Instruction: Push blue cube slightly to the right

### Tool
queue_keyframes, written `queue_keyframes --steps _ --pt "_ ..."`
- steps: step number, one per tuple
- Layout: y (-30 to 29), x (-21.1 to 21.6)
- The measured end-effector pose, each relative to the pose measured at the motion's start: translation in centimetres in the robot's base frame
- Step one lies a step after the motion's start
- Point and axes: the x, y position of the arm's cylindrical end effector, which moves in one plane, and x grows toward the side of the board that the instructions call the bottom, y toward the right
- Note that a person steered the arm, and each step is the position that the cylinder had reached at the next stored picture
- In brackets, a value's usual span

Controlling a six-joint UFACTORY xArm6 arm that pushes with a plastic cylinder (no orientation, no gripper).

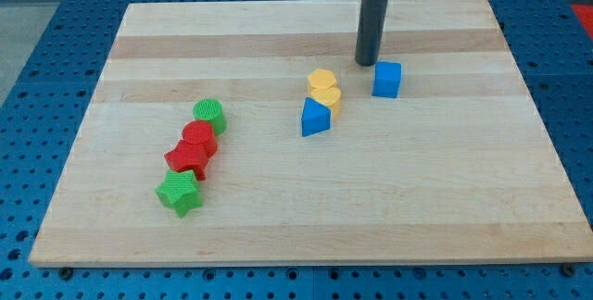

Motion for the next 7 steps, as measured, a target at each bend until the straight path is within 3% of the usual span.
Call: queue_keyframes --steps 2,4,6,7 --pt "0.6 3.5" --pt "5.3 4.5" --pt "-0.3 6.3" --pt "1.5 9.5"
